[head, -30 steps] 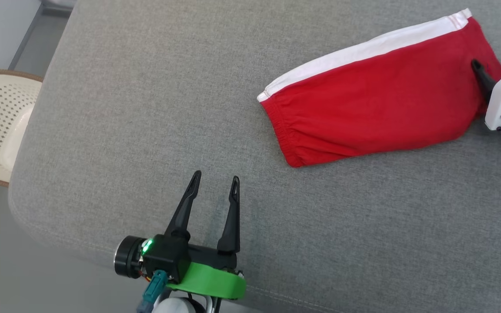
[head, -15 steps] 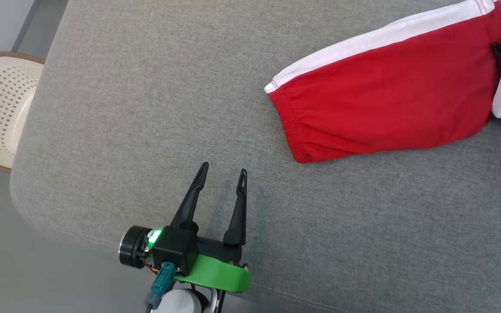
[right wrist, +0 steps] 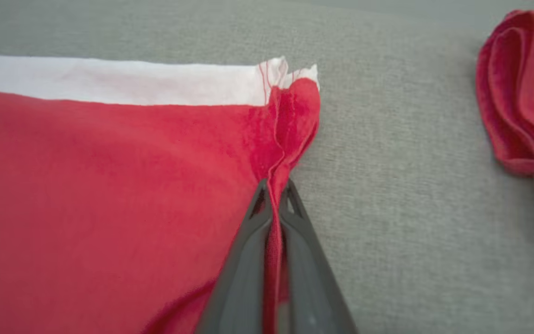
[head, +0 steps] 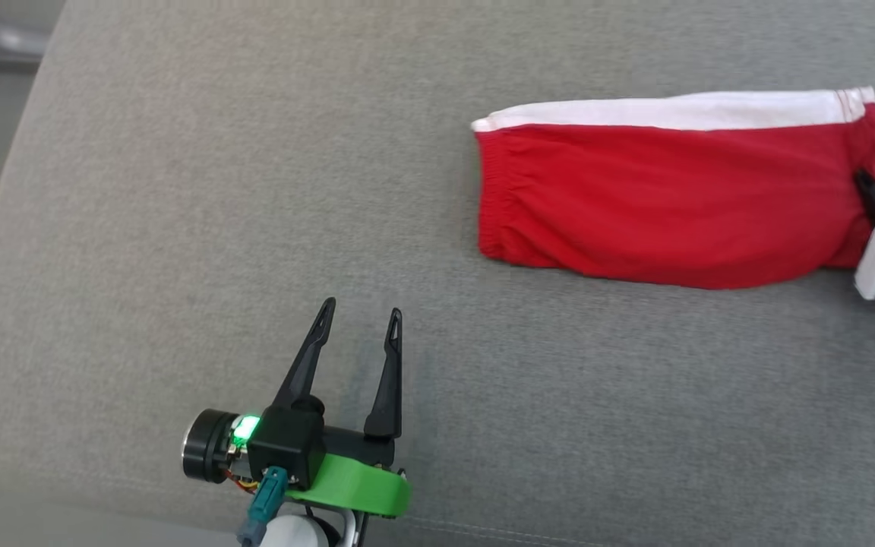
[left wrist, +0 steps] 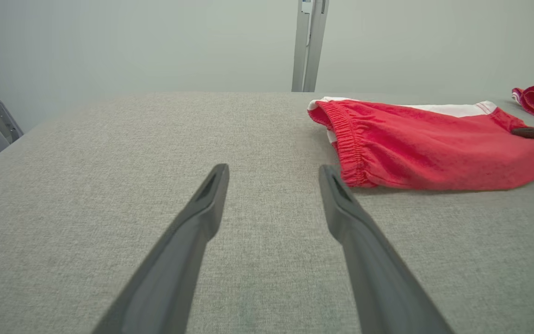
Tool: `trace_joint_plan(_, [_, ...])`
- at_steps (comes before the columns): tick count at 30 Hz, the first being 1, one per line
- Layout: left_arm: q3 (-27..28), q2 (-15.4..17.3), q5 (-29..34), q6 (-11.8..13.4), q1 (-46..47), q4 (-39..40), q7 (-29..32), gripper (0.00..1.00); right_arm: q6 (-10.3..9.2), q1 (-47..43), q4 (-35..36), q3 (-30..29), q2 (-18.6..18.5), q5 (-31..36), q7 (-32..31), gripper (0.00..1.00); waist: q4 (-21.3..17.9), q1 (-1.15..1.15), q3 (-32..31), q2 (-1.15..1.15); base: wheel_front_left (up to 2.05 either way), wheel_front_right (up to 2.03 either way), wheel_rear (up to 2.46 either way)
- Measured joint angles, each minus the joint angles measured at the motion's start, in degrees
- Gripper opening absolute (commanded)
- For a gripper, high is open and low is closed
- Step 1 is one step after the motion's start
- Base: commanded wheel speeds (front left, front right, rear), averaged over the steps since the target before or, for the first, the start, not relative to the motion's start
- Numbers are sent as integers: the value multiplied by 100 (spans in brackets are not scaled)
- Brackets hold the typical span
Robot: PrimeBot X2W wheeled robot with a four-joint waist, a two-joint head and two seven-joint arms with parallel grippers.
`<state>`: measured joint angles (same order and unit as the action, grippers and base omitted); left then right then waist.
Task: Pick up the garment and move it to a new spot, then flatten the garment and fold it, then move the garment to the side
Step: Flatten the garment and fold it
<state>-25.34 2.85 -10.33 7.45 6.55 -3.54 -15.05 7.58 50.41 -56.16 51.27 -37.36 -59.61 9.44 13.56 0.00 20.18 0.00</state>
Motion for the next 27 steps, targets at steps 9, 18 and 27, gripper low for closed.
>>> trace_joint_plan(9, [85,-2,58,-47,-20,-2,0,100,-3,275,132,208,-501,142,31,0,-526,0,-299,0,0,0,0])
trace_joint_plan(18, [151,-3,59,-71,-158,-101,0,100,-4,607,615,542,-13,325,-310,0,-649,0,-637,0,0,0,0])
trace_joint_plan(27, [162,-3,34,-68,-270,-104,0,100,-4,733,753,414,814,204,-684,0,-642,0,-942,0,0,0,0])
